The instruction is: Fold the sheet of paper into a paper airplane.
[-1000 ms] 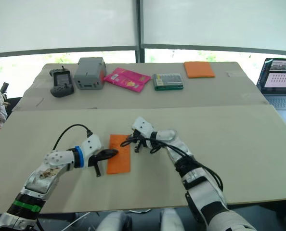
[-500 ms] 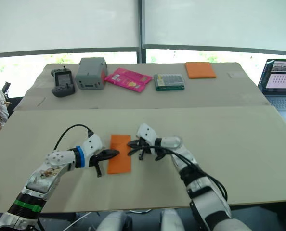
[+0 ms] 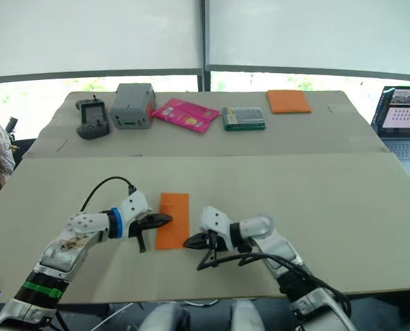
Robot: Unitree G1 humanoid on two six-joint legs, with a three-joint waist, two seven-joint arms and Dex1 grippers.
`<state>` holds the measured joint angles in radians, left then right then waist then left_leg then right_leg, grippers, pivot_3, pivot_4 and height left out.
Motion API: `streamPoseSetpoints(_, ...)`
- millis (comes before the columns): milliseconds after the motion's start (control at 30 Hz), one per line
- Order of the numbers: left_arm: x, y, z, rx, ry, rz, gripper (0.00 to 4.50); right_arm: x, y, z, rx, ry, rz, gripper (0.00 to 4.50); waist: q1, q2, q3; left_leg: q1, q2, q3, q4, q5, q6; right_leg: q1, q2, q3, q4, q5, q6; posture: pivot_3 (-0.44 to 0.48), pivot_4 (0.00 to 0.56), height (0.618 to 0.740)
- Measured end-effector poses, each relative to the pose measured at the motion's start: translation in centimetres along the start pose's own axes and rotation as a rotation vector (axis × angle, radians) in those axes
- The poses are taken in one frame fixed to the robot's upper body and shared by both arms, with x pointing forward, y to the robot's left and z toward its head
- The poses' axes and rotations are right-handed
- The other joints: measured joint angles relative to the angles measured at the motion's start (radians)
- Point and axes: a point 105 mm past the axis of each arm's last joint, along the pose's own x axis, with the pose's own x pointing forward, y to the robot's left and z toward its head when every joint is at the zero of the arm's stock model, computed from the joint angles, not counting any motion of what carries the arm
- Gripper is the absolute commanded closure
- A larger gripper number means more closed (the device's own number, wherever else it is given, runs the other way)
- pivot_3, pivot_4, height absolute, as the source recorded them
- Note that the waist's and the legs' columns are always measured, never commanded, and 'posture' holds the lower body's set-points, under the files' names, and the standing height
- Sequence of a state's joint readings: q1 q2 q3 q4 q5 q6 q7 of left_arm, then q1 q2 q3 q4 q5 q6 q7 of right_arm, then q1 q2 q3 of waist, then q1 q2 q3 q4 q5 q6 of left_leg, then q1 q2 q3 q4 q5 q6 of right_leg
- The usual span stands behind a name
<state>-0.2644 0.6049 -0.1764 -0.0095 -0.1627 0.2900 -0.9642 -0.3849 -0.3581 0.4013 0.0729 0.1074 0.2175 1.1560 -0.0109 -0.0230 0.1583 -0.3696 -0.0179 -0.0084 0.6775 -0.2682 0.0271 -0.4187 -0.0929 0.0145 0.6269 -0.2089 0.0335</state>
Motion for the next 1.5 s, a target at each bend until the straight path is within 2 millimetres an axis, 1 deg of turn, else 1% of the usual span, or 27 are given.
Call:
streamPoseSetpoints(100, 0.0, -0.1, 0.2, -0.062, -0.032, -0.009, 4.50, -0.3, -0.1, 0.3, 0.045, -0.016, -0.004, 4.47, 0.002, 0.000, 0.000, -0.001, 0.000, 0.000, 0.001, 0.000, 0.000, -0.001, 0.000, 0.000, 0.000, 0.000, 0.000, 0.000, 0.150, 0.740)
streamPoseSetpoints(167, 0.0, -0.4, 0.5, -0.128, -0.065, -0.028, 4.50, -1.0, -0.4, 0.6, 0.100, -0.039, -0.022, 4.47, 0.002, -0.001, 0.002, -0.004, 0.000, 0.000, 0.001, 0.000, 0.000, -0.003, 0.000, 0.000, 0.000, 0.000, 0.000, 0.000, 0.150, 0.740)
streamPoseSetpoints(233, -0.1, -0.5, 0.6, -0.198, -0.085, -0.040, 4.50, -2.2, -0.9, 2.0, 0.155, -0.107, -0.043, 4.47, -0.001, -0.001, 0.004, -0.007, 0.000, -0.001, 0.002, 0.000, 0.000, -0.005, 0.000, -0.001, 0.001, 0.000, 0.000, 0.000, 0.150, 0.740)
streamPoseSetpoints(300, -0.7, 0.0, 0.9, -0.231, -0.098, -0.026, 4.50, -3.8, -1.5, 3.1, 0.170, -0.127, -0.059, 4.47, -0.001, -0.001, 0.004, -0.008, 0.000, -0.002, 0.002, 0.000, 0.000, -0.006, 0.000, -0.001, 0.001, 0.000, 0.000, 0.000, 0.150, 0.740)
streamPoseSetpoints(367, -1.6, 0.7, 1.0, -0.233, -0.099, 0.002, 4.50, -5.3, -2.0, 3.8, 0.173, -0.136, -0.087, 4.47, -0.002, -0.001, 0.004, -0.008, 0.000, -0.003, 0.002, 0.000, 0.000, -0.006, 0.000, -0.002, 0.000, 0.000, 0.000, 0.000, 0.150, 0.740)
streamPoseSetpoints(400, -2.0, 1.1, 1.1, -0.234, -0.099, 0.015, 4.50, -5.7, -2.1, 4.0, 0.175, -0.143, -0.097, 4.47, -0.003, -0.002, 0.004, -0.008, 0.001, -0.003, 0.001, 0.000, 0.000, -0.006, 0.001, -0.002, 0.000, 0.000, 0.000, 0.000, 0.150, 0.740)
streamPoseSetpoints(567, -3.6, 2.2, 1.6, -0.258, -0.127, 0.061, 4.50, -5.7, -2.7, 4.4, 0.156, -0.126, -0.128, 4.47, -0.005, -0.002, 0.005, -0.009, 0.000, -0.002, 0.001, 0.000, 0.000, -0.007, 0.000, -0.002, 0.000, 0.000, 0.000, 0.000, 0.150, 0.740)
streamPoseSetpoints(700, -5.5, 3.4, 1.8, -0.246, -0.117, 0.119, 4.50, -5.5, -3.6, 5.0, 0.103, -0.108, -0.177, 4.47, -0.003, -0.002, 0.005, -0.009, 0.000, -0.002, 0.001, 0.000, 0.000, -0.007, 0.000, -0.002, -0.001, 0.000, 0.000, 0.000, 0.150, 0.740)
streamPoseSetpoints(767, -5.6, 3.3, 1.7, -0.245, -0.110, 0.119, 4.50, -5.4, -3.9, 4.9, 0.103, -0.099, -0.193, 4.47, -0.001, -0.002, 0.005, -0.010, 0.000, -0.002, 0.001, 0.000, 0.000, -0.007, -0.001, -0.002, -0.001, 0.000, 0.000, 0.000, 0.150, 0.740)
streamPoseSetpoints(867, -4.9, 2.3, 0.8, -0.262, -0.088, 0.081, 4.50, -5.5, -4.1, 4.8, 0.101, -0.092, -0.201, 4.47, 0.001, -0.002, 0.005, -0.011, -0.001, -0.002, 0.002, 0.000, 0.000, -0.007, -0.001, -0.002, -0.002, 0.000, 0.000, 0.000, 0.150, 0.740)
streamPoseSetpoints(967, -3.4, 1.3, 0.9, -0.252, -0.092, 0.027, 4.50, -5.8, -4.3, 4.9, 0.089, -0.085, -0.210, 4.47, 0.004, -0.002, 0.005, -0.012, -0.001, -0.002, 0.003, 0.000, 0.000, -0.007, -0.001, -0.002, -0.002, 0.001, 0.000, 0.000, 0.150, 0.740)
streamPoseSetpoints(1033, -2.5, 1.2, 1.6, -0.242, -0.111, 0.004, 4.50, -6.3, -4.5, 4.8, 0.086, -0.073, -0.225, 4.47, 0.007, -0.002, 0.005, -0.012, -0.001, -0.003, 0.003, 0.000, 0.000, -0.007, -0.001, -0.003, -0.001, 0.001, 0.000, 0.000, 0.150, 0.740)
streamPoseSetpoints(1133, -0.8, 1.0, 3.5, -0.206, -0.166, -0.040, 4.50, -7.3, -5.0, 4.9, 0.073, -0.062, -0.258, 4.47, 0.008, -0.002, 0.005, -0.012, -0.001, -0.002, 0.003, 0.000, 0.000, -0.007, -0.001, -0.003, -0.001, 0.001, 0.000, 0.000, 0.150, 0.740)
streamPoseSetpoints(1233, 0.9, 0.1, 4.4, -0.211, -0.201, -0.096, 4.50, -8.3, -5.3, 4.9, 0.061, -0.046, -0.297, 4.47, 0.007, -0.002, 0.005, -0.012, -0.001, -0.002, 0.003, 0.000, 0.000, -0.007, -0.001, -0.002, -0.002, 0.001, 0.000, 0.000, 0.150, 0.740)
streamPoseSetpoints(1367, 2.9, -0.9, 4.5, -0.212, -0.180, -0.154, 4.50, -9.5, -5.6, 5.2, 0.046, -0.035, -0.348, 4.47, 0.002, -0.002, 0.005, -0.012, -0.001, -0.002, 0.003, 0.000, 0.000, -0.007, 0.000, -0.002, -0.002, 0.001, 0.000, 0.000, 0.150, 0.740)
streamPoseSetpoints(1500, 5.6, -1.2, 3.5, -0.224, -0.136, -0.187, 4.50, -10.7, -5.7, 6.1, 0.018, -0.037, -0.406, 4.47, 0.003, -0.003, 0.005, -0.012, -0.001, -0.002, 0.003, 0.000, 0.001, -0.007, 0.000, -0.003, -0.002, 0.001, 0.000, 0.000, 0.150, 0.740)
